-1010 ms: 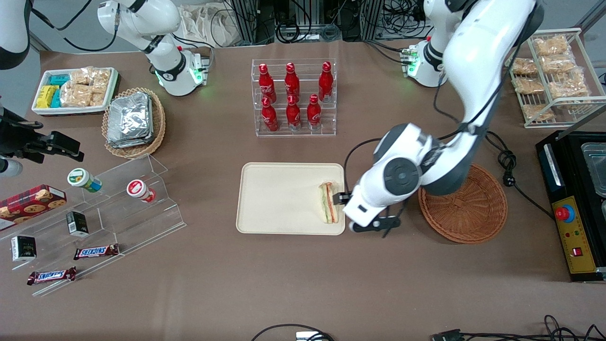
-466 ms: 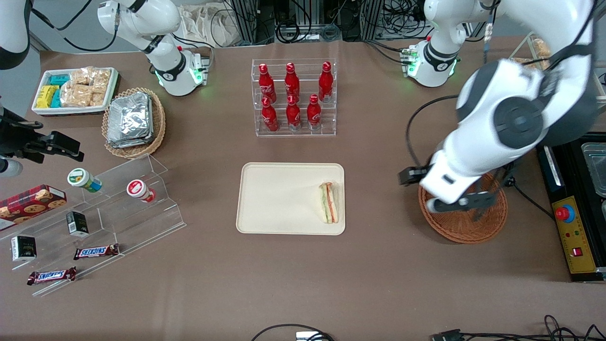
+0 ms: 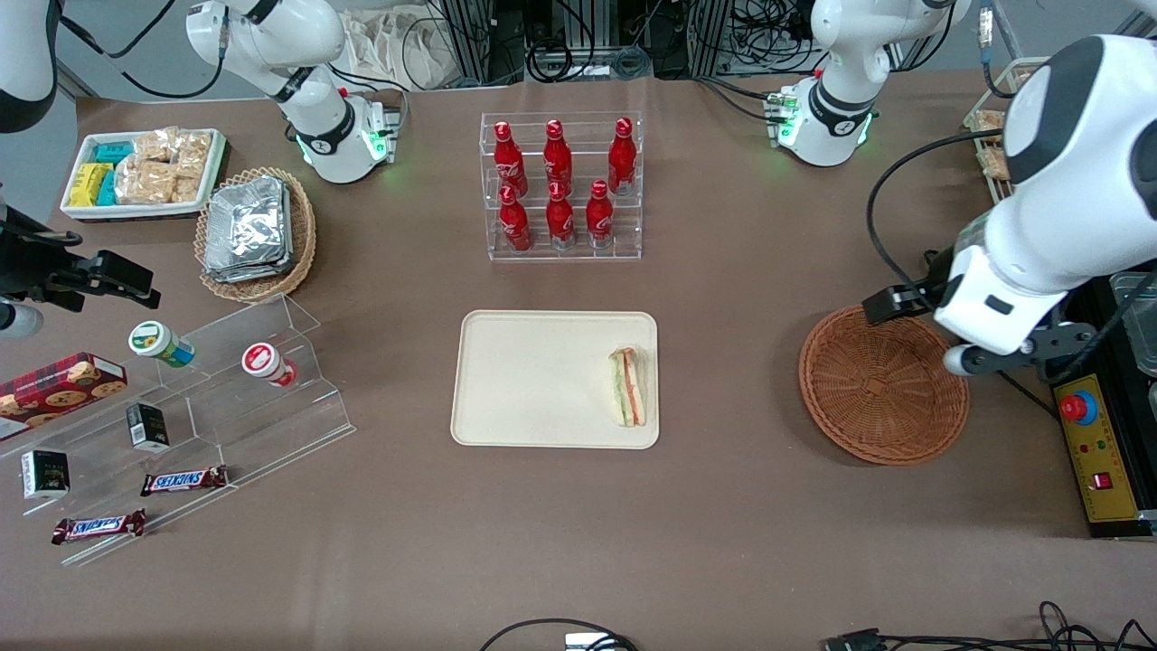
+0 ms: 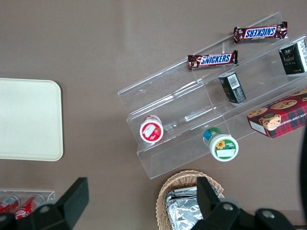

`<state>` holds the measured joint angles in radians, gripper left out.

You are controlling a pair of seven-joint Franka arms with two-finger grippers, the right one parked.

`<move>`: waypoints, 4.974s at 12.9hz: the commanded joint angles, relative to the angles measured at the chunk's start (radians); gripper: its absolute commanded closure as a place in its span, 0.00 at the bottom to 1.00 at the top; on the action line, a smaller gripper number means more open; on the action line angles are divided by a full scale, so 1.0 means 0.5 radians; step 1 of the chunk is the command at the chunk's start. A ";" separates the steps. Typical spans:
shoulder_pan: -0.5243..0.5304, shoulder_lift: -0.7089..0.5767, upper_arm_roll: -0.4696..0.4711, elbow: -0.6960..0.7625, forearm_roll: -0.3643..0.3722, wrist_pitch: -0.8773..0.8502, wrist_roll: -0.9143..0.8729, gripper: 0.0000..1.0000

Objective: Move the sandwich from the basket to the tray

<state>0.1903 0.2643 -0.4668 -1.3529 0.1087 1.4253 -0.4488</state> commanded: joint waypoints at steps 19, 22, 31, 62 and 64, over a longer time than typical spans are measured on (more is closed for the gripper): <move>0.304 -0.243 -0.011 -0.285 -0.015 -0.062 0.410 0.00; 0.294 -0.252 -0.002 -0.289 -0.009 -0.065 0.410 0.00; -0.282 -0.590 0.694 -0.727 -0.040 0.204 0.585 0.00; -0.270 -0.516 0.691 -0.675 -0.095 0.414 0.824 0.00; -0.267 -0.516 0.691 -0.675 -0.095 0.411 0.824 0.00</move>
<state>0.0584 0.0189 -0.1278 -1.6826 0.0660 1.6329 -0.0473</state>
